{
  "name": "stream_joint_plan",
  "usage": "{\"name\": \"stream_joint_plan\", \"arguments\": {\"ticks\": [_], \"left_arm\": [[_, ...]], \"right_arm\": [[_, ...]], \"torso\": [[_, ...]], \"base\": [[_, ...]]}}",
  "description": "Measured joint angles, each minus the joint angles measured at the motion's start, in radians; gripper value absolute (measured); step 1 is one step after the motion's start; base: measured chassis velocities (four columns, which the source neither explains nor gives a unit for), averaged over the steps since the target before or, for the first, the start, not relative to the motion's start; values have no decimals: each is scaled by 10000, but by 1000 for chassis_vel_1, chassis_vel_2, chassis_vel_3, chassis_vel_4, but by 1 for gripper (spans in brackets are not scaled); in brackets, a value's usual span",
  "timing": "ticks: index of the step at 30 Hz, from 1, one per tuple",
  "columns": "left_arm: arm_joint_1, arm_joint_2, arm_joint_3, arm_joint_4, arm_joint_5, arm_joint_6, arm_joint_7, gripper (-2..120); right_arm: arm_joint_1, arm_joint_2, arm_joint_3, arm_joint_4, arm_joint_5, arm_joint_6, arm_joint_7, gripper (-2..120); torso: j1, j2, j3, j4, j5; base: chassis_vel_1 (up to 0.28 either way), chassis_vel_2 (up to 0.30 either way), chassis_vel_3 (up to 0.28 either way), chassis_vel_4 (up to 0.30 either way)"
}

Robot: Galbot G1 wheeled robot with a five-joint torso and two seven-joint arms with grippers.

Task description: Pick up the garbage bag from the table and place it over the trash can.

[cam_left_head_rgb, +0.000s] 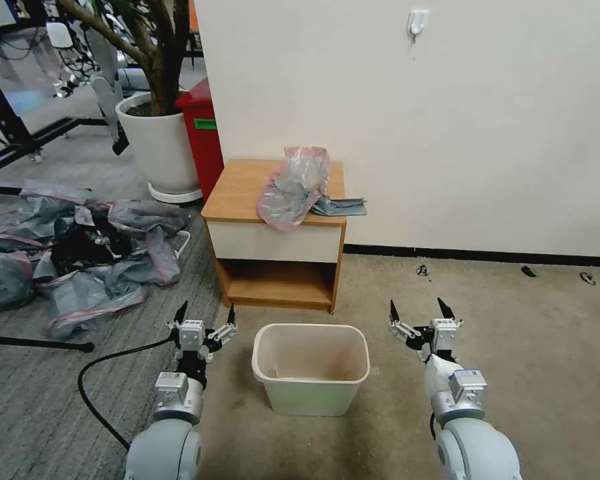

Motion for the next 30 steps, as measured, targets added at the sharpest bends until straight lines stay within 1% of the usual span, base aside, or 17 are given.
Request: {"name": "stream_joint_plan", "arguments": {"ticks": [30], "left_arm": [[27,1,-2,-42,-17,22,0,100]], "right_arm": [[-1,0,1,23,5,-32,0,100]], "torso": [[0,1,0,0,0]], "base": [[0,0,0,0]]}}
